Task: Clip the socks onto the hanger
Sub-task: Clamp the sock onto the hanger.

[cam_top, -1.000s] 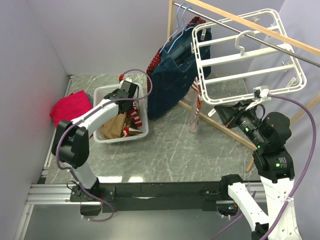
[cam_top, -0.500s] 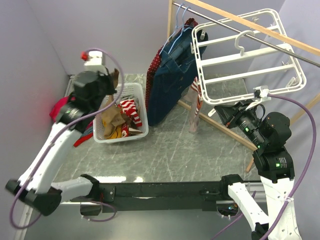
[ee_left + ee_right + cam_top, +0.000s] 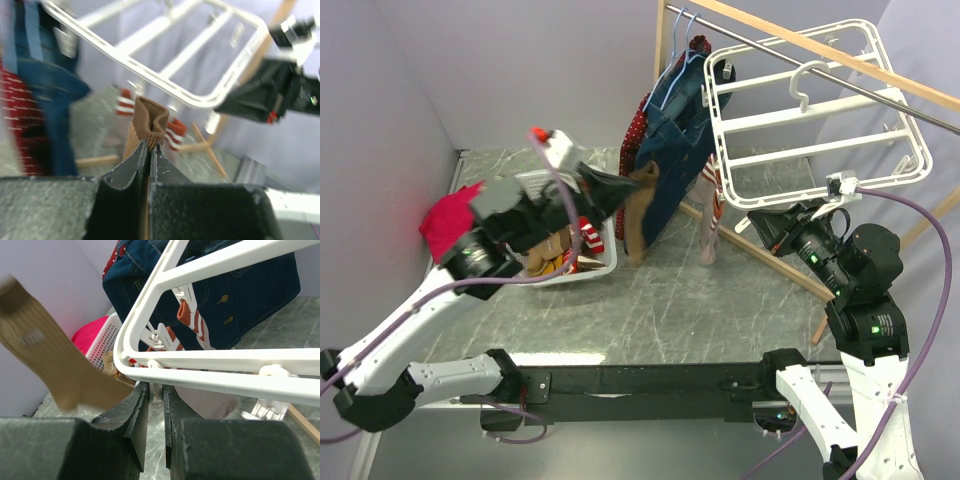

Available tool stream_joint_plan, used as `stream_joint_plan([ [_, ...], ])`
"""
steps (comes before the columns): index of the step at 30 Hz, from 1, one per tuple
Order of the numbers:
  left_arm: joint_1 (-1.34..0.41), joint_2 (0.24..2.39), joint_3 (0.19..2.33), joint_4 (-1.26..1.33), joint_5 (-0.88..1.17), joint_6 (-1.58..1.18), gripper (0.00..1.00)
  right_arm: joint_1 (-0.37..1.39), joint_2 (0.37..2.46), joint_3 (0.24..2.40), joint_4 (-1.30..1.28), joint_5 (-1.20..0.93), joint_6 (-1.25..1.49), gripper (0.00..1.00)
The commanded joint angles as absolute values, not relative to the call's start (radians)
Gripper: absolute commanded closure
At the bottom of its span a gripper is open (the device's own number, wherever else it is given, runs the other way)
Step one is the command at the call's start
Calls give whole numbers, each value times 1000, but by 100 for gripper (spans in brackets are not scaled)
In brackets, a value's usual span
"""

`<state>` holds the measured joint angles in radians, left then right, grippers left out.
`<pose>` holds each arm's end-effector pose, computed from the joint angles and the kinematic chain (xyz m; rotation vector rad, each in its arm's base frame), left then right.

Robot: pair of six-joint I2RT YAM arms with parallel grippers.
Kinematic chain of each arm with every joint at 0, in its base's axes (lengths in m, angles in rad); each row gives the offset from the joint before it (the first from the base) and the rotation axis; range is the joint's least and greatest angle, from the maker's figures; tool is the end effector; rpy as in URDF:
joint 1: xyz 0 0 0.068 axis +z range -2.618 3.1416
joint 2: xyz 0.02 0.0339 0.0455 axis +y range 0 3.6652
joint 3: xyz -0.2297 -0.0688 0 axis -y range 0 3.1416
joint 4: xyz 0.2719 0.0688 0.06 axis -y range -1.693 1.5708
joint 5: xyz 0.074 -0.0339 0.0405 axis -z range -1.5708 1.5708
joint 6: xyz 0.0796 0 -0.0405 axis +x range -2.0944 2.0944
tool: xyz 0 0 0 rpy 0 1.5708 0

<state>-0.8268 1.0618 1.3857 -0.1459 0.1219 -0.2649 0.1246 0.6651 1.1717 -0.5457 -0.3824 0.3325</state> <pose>0.1942 -0.2253 0.4846 0.5085 1.3768 -0.9852 0.1904 0.0538 0.4339 -0.1318 1.6420 0.6582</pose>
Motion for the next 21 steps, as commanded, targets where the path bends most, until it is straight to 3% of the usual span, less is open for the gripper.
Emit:
stream_joint_plan([
  [1, -917, 1123, 1336, -17, 155, -288, 97, 120, 675, 1197, -517, -391, 345, 87],
  [11, -1144, 1272, 1295, 113, -33, -261, 99, 120, 669, 1195, -514, -397, 360, 87],
  [21, -1203, 1397, 1312, 143, -189, -236, 99, 120, 667, 1195, -526, -371, 370, 87],
])
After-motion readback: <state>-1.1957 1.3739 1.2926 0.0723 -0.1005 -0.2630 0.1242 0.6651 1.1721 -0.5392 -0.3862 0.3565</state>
